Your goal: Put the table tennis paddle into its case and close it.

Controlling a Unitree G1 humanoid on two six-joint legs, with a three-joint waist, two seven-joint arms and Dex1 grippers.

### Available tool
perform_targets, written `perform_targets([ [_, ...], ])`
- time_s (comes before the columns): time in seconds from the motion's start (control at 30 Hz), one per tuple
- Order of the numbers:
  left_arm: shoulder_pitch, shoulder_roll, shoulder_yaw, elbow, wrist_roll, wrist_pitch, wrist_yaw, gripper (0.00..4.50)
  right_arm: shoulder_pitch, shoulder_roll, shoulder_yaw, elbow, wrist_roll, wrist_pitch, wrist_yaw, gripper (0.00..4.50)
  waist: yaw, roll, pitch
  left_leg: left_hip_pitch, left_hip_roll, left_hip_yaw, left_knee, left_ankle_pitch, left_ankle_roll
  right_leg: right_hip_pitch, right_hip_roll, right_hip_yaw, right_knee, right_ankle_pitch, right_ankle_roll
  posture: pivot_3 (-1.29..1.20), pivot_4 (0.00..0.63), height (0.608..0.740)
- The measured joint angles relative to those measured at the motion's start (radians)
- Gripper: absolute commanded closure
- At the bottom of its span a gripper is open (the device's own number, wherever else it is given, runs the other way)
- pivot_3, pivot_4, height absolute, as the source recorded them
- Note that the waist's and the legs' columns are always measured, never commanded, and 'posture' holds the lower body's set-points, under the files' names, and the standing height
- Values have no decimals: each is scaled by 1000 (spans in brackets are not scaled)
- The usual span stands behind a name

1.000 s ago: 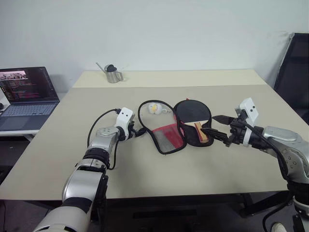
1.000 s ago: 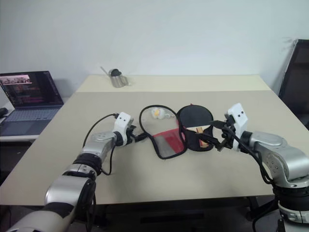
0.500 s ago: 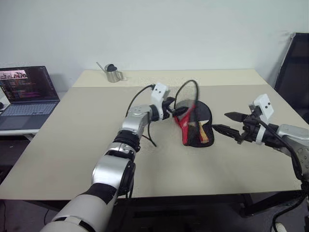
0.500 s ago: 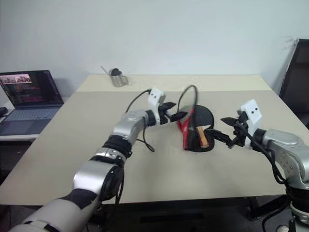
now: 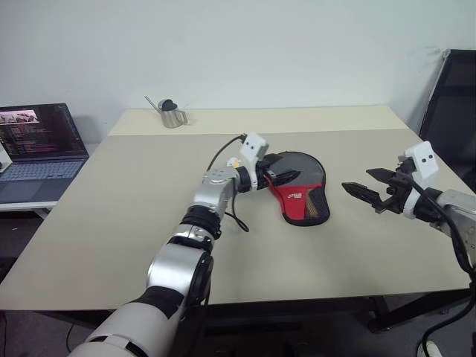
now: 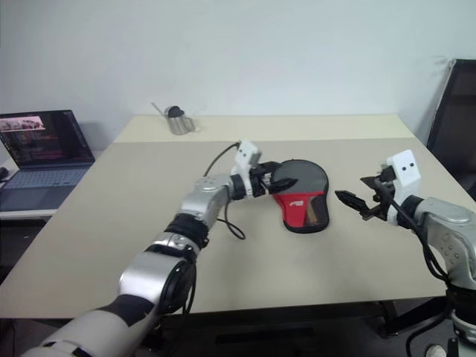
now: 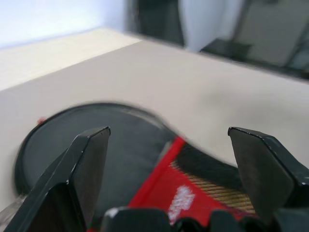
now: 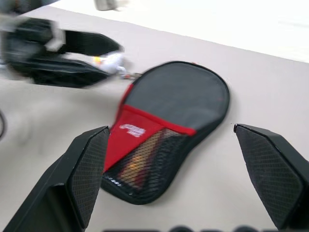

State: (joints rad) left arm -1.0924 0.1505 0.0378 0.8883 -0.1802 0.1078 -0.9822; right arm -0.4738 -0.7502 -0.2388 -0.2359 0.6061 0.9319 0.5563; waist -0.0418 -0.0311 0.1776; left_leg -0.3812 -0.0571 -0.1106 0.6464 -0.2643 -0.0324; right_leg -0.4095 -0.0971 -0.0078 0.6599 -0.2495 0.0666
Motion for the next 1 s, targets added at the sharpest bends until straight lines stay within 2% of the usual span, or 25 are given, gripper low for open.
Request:
perform_targets([
  [0.2,236,207,-4,-383,-92,198,-167,242,-105,38,160,166,-106,-19,-5,0,-9,1,0,0,0,-1,1,0,0,0,0,1,1,0,0,0,150,740],
  [0.5,421,398,51,-726,-180,367,-143,242,-322,167,266,588,-270,-183,13,0,0,1,0,0,0,-1,1,0,-1,0,0,0,0,0,0,0,150,740],
  [0.83,487,436,83,-857,-242,439,-49,242,-534,257,319,1136,-482,-503,4,0,5,1,0,-1,0,0,0,2,-4,-1,0,0,-1,0,-1,0,150,740],
  [1.0,486,437,81,-870,-252,452,-31,242,-573,291,323,1269,-547,-600,20,0,-2,1,0,-1,0,0,0,2,-4,-1,0,1,-1,0,-1,0,150,740],
])
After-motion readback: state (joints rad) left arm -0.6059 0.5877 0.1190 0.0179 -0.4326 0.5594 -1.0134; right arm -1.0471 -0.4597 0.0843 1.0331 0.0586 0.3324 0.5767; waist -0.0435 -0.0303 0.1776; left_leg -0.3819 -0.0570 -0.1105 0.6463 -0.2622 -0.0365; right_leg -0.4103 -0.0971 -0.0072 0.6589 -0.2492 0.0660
